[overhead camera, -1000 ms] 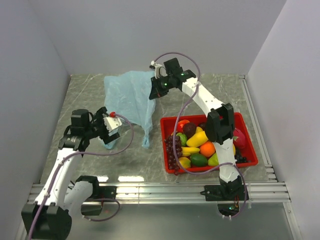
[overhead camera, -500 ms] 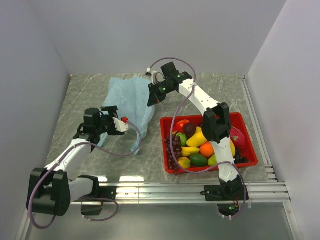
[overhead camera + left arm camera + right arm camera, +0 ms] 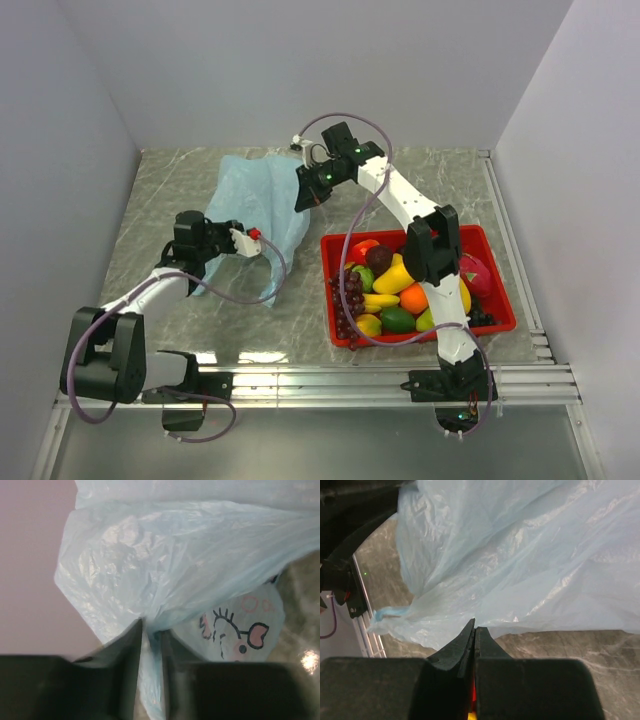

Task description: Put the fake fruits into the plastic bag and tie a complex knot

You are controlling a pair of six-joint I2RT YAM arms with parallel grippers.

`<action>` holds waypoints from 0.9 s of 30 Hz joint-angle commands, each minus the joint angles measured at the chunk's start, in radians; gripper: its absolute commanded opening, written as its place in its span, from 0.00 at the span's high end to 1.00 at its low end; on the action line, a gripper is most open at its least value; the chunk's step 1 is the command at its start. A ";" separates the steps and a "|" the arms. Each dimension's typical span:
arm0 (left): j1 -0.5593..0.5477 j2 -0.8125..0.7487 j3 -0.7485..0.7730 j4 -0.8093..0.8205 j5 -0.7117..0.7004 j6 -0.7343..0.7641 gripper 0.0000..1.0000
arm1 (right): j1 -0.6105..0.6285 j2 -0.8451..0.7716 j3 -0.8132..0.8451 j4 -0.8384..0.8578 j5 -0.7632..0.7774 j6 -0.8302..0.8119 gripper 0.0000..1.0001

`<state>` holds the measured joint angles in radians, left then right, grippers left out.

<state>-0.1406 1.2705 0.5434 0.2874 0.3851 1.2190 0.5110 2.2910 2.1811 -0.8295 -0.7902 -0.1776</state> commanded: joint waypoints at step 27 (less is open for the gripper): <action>-0.054 0.043 0.622 -0.942 0.237 -1.331 1.00 | -0.183 -0.257 0.111 0.268 0.143 0.236 0.16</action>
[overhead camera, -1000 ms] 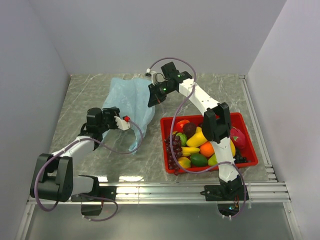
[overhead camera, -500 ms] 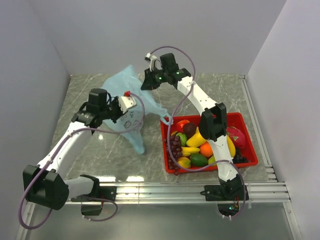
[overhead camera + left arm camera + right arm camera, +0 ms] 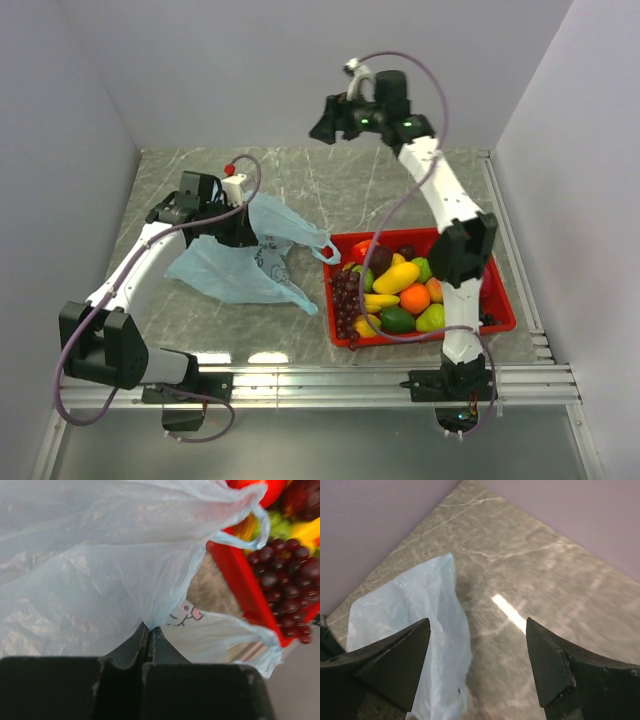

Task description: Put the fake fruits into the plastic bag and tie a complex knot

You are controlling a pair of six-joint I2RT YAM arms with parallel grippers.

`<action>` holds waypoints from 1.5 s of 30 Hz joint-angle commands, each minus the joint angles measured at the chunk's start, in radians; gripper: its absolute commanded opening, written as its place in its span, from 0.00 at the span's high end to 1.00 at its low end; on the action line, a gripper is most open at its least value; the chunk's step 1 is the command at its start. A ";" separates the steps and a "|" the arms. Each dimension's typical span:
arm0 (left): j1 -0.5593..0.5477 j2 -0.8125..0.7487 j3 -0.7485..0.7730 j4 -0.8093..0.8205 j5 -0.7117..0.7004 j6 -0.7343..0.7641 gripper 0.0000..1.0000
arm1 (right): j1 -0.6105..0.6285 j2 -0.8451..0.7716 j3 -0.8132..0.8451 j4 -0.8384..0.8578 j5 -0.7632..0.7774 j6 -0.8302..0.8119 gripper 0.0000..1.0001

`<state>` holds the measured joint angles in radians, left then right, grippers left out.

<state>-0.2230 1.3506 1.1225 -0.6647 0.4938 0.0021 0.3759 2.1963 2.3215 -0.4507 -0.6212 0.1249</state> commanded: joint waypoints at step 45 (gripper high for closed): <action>0.073 -0.129 -0.029 0.270 0.463 -0.335 1.00 | 0.173 -0.721 -1.014 -0.124 0.316 -0.476 0.00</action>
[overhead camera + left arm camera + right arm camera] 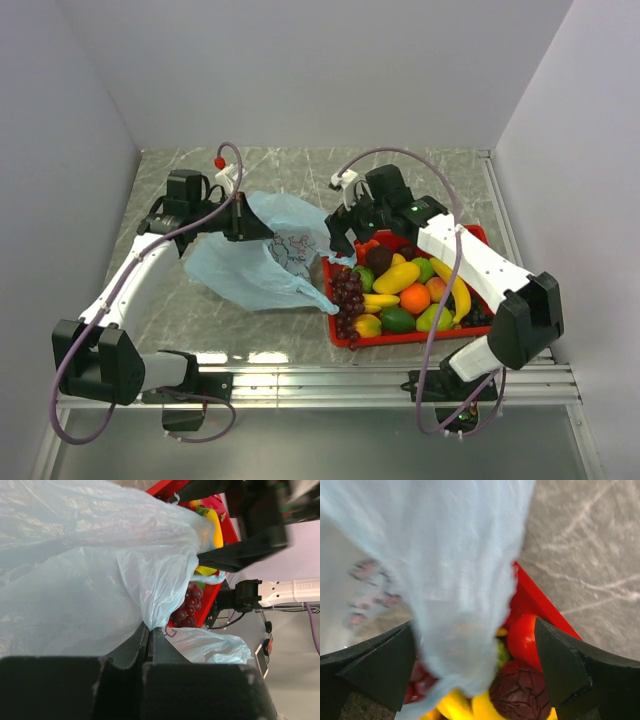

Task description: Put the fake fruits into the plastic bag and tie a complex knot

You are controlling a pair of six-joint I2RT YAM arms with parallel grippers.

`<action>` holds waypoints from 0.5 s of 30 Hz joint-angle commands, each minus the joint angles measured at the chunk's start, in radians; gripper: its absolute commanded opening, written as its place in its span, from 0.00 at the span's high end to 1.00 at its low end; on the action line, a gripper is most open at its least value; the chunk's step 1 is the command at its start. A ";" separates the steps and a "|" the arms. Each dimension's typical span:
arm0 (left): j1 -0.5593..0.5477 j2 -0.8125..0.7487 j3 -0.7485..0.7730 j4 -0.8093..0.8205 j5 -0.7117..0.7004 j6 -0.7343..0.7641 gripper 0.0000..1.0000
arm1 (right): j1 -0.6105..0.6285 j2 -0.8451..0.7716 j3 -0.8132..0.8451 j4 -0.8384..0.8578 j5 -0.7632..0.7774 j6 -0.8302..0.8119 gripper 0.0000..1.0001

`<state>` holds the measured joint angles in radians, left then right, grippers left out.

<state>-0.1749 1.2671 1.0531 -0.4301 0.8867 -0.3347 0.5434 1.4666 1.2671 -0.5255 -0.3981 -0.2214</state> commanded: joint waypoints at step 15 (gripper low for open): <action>0.144 -0.037 0.044 -0.133 0.100 0.389 1.00 | -0.086 0.189 0.178 0.320 0.502 -0.332 1.00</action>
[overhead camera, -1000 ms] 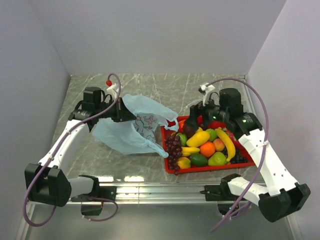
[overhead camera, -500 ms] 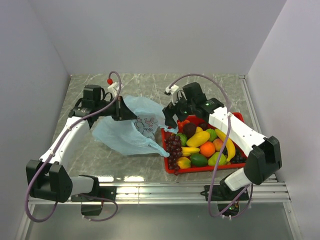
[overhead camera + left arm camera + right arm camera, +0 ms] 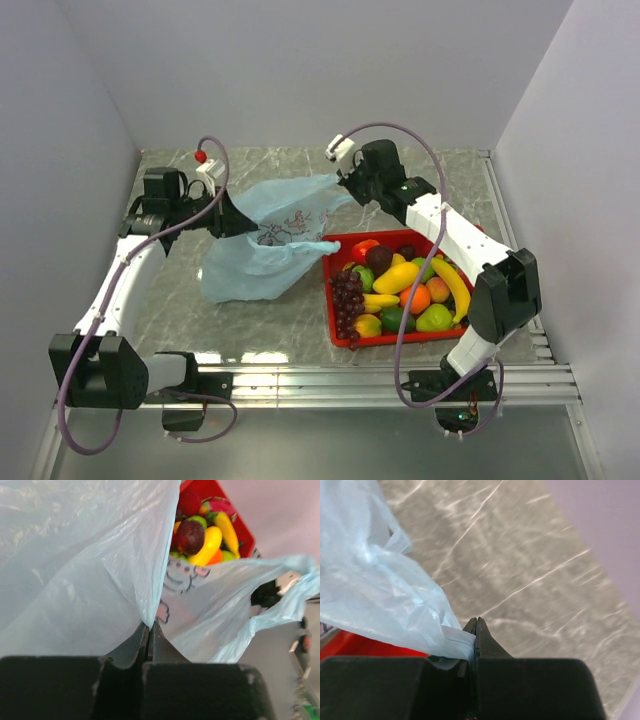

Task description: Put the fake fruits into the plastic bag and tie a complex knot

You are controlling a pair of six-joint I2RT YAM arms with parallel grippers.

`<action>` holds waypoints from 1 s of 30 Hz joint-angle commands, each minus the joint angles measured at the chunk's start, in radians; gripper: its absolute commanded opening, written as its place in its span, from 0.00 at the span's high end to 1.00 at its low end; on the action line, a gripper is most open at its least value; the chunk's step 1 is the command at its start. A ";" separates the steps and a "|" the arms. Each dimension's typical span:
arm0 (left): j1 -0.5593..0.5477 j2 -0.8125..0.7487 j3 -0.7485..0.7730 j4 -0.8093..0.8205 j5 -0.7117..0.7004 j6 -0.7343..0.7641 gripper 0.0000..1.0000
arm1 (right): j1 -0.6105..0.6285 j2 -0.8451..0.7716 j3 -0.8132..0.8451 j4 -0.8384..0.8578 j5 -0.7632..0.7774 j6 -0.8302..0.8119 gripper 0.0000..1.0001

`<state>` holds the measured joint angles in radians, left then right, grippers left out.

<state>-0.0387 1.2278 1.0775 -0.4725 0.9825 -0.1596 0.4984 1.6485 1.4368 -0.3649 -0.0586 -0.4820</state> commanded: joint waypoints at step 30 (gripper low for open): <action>-0.240 0.015 -0.126 0.225 -0.127 0.002 0.99 | -0.141 -0.357 -0.036 -0.542 -0.477 0.279 0.26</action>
<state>-0.2722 1.2510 0.9146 -0.2932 0.8150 -0.1326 0.3508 1.3128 1.4395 -0.7940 -0.3927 -0.3439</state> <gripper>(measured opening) 0.012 0.748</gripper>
